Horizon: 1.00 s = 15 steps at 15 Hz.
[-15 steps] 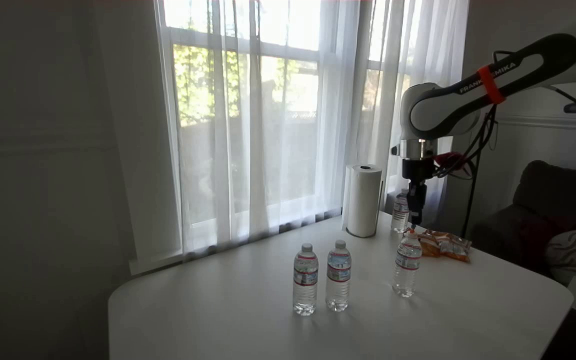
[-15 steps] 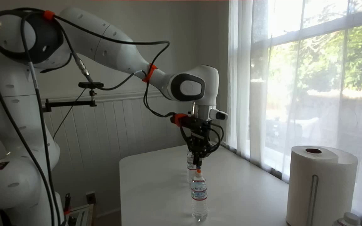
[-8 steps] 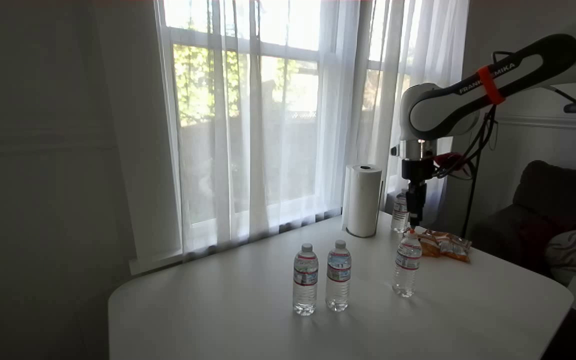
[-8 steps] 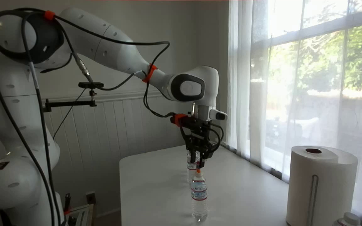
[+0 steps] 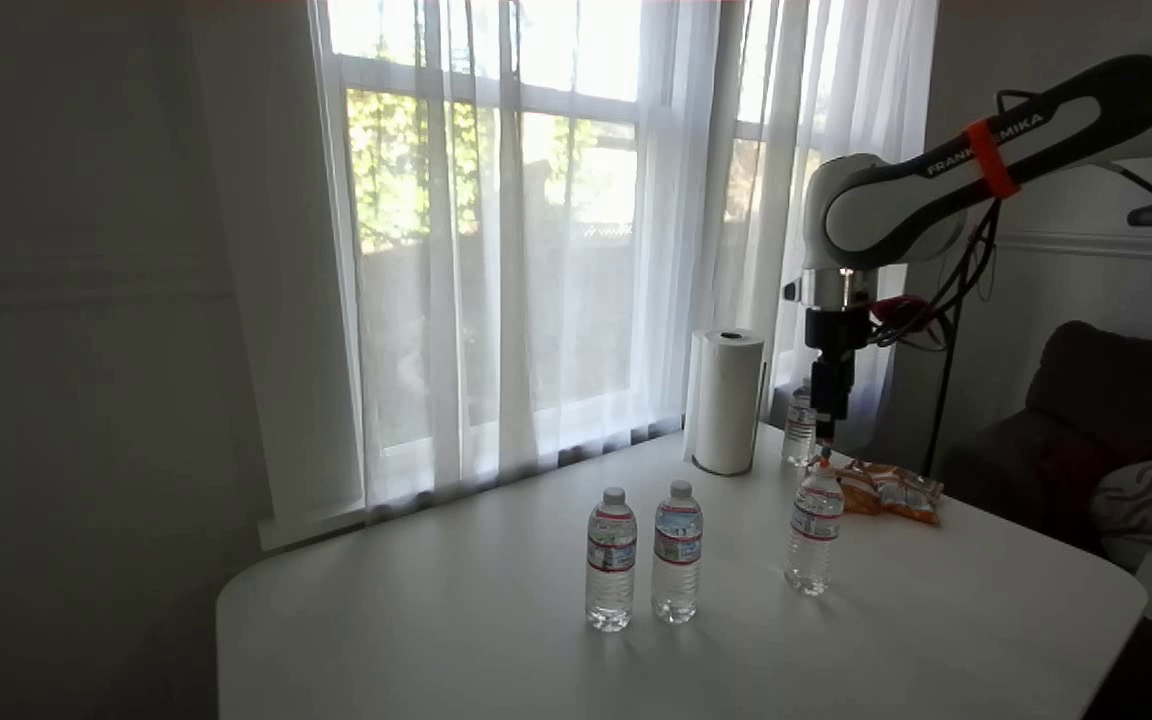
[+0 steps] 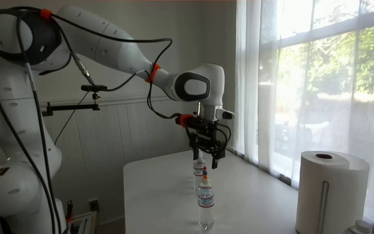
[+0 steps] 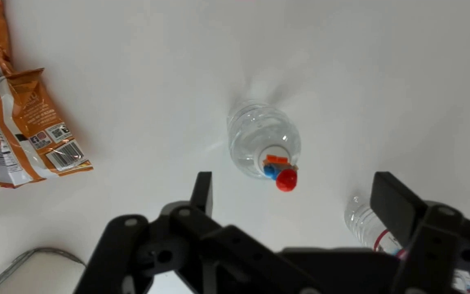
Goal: Pick up the water bottle to the far right and move it to the left, pick up the small orange toy and put it on top of the rightmost water bottle
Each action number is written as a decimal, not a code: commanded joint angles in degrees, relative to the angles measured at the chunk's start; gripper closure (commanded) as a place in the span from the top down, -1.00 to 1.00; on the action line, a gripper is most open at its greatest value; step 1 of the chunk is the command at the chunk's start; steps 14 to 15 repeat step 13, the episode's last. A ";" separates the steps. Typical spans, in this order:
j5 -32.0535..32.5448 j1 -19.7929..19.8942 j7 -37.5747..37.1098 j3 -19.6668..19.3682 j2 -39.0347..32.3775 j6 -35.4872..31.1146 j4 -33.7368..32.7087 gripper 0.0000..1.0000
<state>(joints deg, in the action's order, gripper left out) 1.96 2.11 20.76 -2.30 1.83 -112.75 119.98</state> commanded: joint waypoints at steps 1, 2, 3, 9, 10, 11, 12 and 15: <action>1.00 -0.24 -0.06 0.09 6.22 0.08 1.37 1.00; 1.54 -0.31 -0.45 0.12 7.79 -0.12 1.48 1.00; 1.84 -0.37 -0.73 0.12 9.19 -0.08 1.54 1.00; 0.96 -0.72 -0.25 -0.63 12.17 0.19 -0.18 1.00; 0.98 -0.75 -0.26 -0.72 13.07 0.24 -0.09 1.00; 1.00 -0.77 -0.27 -0.79 13.64 0.26 0.06 1.00; 1.02 -0.77 -0.28 -0.83 13.86 0.26 0.21 1.00; 1.02 -0.77 -0.28 -0.84 13.86 0.26 0.36 1.00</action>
